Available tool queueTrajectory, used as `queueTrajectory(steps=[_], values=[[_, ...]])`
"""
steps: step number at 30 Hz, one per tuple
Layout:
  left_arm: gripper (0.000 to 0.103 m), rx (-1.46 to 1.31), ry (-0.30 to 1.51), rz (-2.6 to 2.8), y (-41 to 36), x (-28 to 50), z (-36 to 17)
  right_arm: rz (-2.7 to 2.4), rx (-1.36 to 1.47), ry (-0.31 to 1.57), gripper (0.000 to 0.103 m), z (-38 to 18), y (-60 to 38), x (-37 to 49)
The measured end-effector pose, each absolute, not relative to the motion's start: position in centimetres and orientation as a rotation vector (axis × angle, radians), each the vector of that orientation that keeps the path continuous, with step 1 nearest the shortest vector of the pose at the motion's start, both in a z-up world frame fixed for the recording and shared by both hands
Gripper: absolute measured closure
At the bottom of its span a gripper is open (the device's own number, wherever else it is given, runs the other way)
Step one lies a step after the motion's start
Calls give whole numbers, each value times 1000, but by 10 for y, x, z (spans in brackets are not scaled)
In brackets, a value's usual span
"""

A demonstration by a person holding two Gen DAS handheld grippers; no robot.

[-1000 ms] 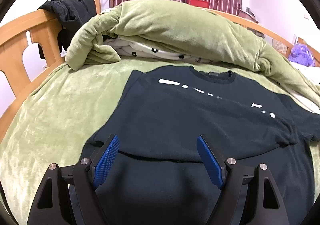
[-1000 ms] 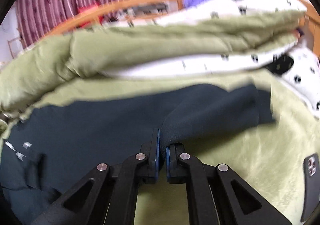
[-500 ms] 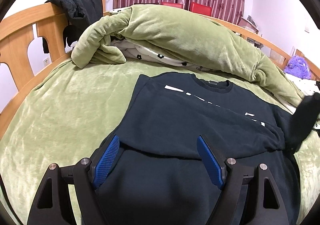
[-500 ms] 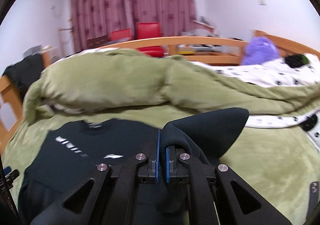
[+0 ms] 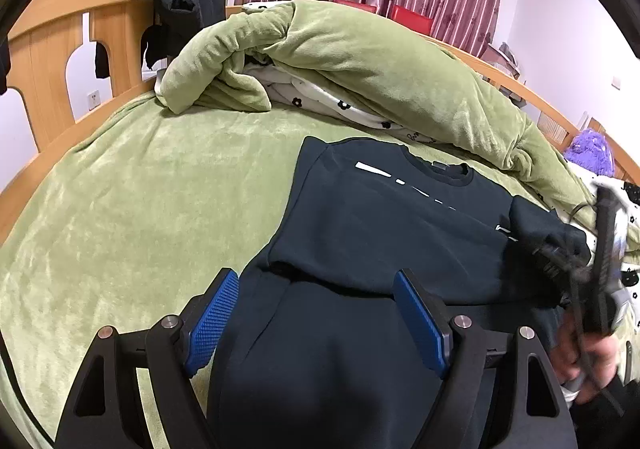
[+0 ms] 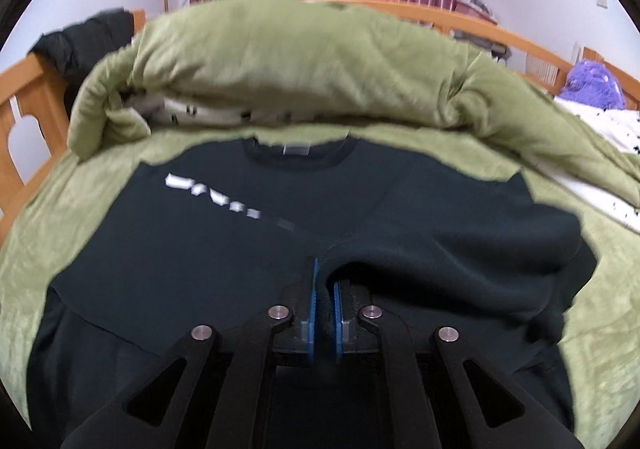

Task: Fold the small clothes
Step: 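Fold the held sleeve across the body toward the first sleeve, then open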

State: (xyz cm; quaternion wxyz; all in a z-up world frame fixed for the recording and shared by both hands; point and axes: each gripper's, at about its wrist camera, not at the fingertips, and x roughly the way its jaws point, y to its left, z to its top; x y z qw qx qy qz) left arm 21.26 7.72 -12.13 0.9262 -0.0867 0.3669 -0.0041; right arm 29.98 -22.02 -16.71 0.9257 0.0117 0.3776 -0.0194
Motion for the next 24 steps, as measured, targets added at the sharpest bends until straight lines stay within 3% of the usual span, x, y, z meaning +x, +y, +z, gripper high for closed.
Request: queueTrajectory(steps=[3, 5, 9, 11, 12, 24], values=[[25, -185, 754, -14, 78, 214, -121, -30, -3, 848, 84, -186, -213, 302], [25, -188, 753, -22, 76, 215, -119, -5, -30, 893, 71, -194, -208, 298], [25, -182, 743, -29, 72, 212, -117, 8, -89, 858, 64, -179, -210, 273], [25, -178, 741, -29, 69, 212, -116, 2, -83, 828, 50, -166, -221, 256], [25, -177, 742, -30, 69, 212, -116, -5, -75, 813, 48, -160, -227, 250], [25, -149, 736, -28, 57, 211, -122, -204, 158, 721, 43, -121, -363, 209]])
